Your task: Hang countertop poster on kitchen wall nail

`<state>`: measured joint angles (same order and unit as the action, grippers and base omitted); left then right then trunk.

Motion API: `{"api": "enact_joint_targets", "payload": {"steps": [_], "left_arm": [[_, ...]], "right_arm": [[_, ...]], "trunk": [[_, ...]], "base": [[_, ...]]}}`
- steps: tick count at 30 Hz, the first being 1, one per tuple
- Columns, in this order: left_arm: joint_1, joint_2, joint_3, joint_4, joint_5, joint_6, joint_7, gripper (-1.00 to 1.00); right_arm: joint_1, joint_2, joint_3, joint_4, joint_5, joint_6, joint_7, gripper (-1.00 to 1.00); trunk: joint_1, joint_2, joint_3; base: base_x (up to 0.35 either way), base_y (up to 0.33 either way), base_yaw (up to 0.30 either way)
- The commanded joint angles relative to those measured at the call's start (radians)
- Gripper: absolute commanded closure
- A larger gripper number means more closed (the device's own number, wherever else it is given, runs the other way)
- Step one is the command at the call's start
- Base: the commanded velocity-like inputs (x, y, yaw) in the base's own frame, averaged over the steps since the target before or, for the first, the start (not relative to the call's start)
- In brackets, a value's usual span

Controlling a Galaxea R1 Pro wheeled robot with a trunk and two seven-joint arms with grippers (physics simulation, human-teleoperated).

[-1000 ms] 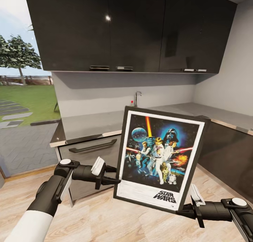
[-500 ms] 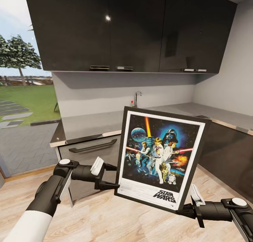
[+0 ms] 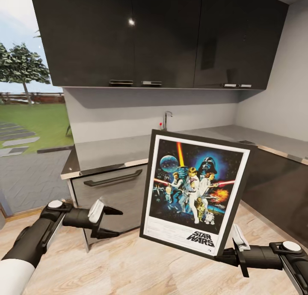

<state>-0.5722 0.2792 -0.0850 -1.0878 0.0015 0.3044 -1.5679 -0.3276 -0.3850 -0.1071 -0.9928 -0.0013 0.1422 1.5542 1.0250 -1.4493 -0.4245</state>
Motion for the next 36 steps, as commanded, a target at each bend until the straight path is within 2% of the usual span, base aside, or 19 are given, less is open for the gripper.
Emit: {"api": "enact_joint_targets", "payload": {"steps": [1, 3, 4, 6, 8, 9, 10, 12, 13, 16, 17, 18, 20, 22, 26, 30, 36], "left_arm": [[0.004, 0.011, 0.004, 0.018, 0.004, -0.008, -0.003, -1.0], [0.014, 0.029, 0.026, 0.052, 0.02, -0.041, -0.003, -1.0], [0.025, 0.043, 0.062, 0.085, 0.043, -0.075, -0.003, -1.0], [0.038, 0.054, 0.106, 0.118, 0.064, -0.111, -0.003, -1.0], [0.073, 0.07, 0.21, 0.184, 0.086, -0.18, -0.003, -1.0], [0.087, 0.075, 0.24, 0.202, 0.088, -0.196, -0.003, -1.0], [0.114, 0.083, 0.297, 0.231, 0.093, -0.22, -0.003, -1.0], [0.141, 0.09, 0.361, 0.257, 0.096, -0.235, -0.003, -1.0], [0.169, 0.095, 0.436, 0.282, 0.098, -0.246, -0.003, -1.0], [0.208, 0.099, 0.546, 0.311, 0.098, -0.255, -0.003, -1.0], [0.233, 0.101, 0.596, 0.322, 0.098, -0.259, -0.003, -1.0], [0.259, 0.102, 0.629, 0.33, 0.098, -0.268, -0.003, -1.0], [0.297, 0.103, 0.659, 0.339, 0.098, -0.294, -0.003, -1.0], [0.321, 0.103, 0.671, 0.347, 0.099, -0.311, -0.003, -1.0], [0.367, 0.104, 0.692, 0.425, 0.099, -0.336, -0.003, -1.0], [0.379, 0.105, 0.707, 0.509, 0.1, -0.386, -0.003, -1.0], [0.383, 0.111, 0.713, 0.575, 0.099, -0.437, -0.003, -1.0]], "right_arm": [[-0.001, 0.0, -0.001, 0.0, 0.0, 0.013, 0.005, 1.0], [-0.001, 0.0, -0.003, 0.0, 0.0, 0.013, 0.004, 1.0], [-0.001, 0.0, -0.003, 0.0, 0.001, 0.013, 0.004, 1.0], [-0.001, 0.0, -0.004, 0.001, 0.002, 0.013, 0.003, 1.0], [-0.001, 0.0, -0.006, 0.003, 0.002, 0.014, 0.003, 1.0], [-0.001, 0.0, -0.006, 0.003, 0.002, 0.014, 0.002, 1.0], [-0.001, 0.0, -0.007, 0.004, 0.003, 0.014, 0.002, 1.0], [-0.001, 0.0, -0.008, 0.004, 0.003, 0.014, 0.002, 1.0], [-0.001, 0.0, -0.009, 0.005, 0.003, 0.015, 0.002, 1.0], [-0.001, 0.0, -0.009, 0.004, 0.003, 0.015, 0.001, 1.0], [-0.001, 0.0, -0.009, 0.004, 0.003, 0.016, 0.001, 1.0], [-0.001, 0.0, -0.01, 0.003, 0.003, 0.016, 0.001, 1.0], [-0.001, 0.0, -0.012, 0.002, 0.004, 0.017, 0.001, 1.0], [-0.001, 0.0, -0.017, 0.002, 0.005, 0.017, 0.001, 1.0], [-0.001, 0.0, -0.055, 0.002, 0.006, 0.015, 0.001, 1.0], [-0.001, 0.0, -0.074, 0.004, 0.006, 0.013, 0.0, 1.0], [-0.001, 0.0, -0.079, 0.005, 0.006, 0.011, 0.0, 1.0]], "trunk": [[0.0, -0.001, -0.001], [0.0, -0.001, -0.001], [0.0, -0.001, -0.001], [0.0, -0.001, -0.001], [0.0, -0.001, -0.001], [0.0, -0.001, -0.001], [0.0, -0.001, -0.001], [0.0, -0.001, -0.001], [0.0, -0.001, -0.001], [0.0, -0.001, -0.001], [0.0, -0.001, -0.001], [0.0, -0.001, -0.001], [0.0, -0.001, -0.001], [0.0, -0.001, -0.001], [0.0, -0.001, -0.001], [0.0, -0.001, -0.001], [0.0, -0.001, -0.001]], "base": [[0.0, 0.0, 0.0], [0.0, 0.0, 0.0], [0.0, 0.0, 0.0], [0.0, 0.0, 0.0], [0.0, 0.0, 0.0], [0.0, 0.0, 0.0], [0.0, 0.0, 0.0], [0.0, 0.0, 0.0], [0.0, 0.0, 0.0], [0.0, 0.0, 0.0], [0.0, 0.0, 0.0], [0.0, 0.0, 0.0], [0.0, 0.0, 0.0], [0.0, 0.0, 0.0], [0.0, 0.0, 0.002], [0.0, 0.0, 0.121], [0.0, 0.0, 0.243]]}}
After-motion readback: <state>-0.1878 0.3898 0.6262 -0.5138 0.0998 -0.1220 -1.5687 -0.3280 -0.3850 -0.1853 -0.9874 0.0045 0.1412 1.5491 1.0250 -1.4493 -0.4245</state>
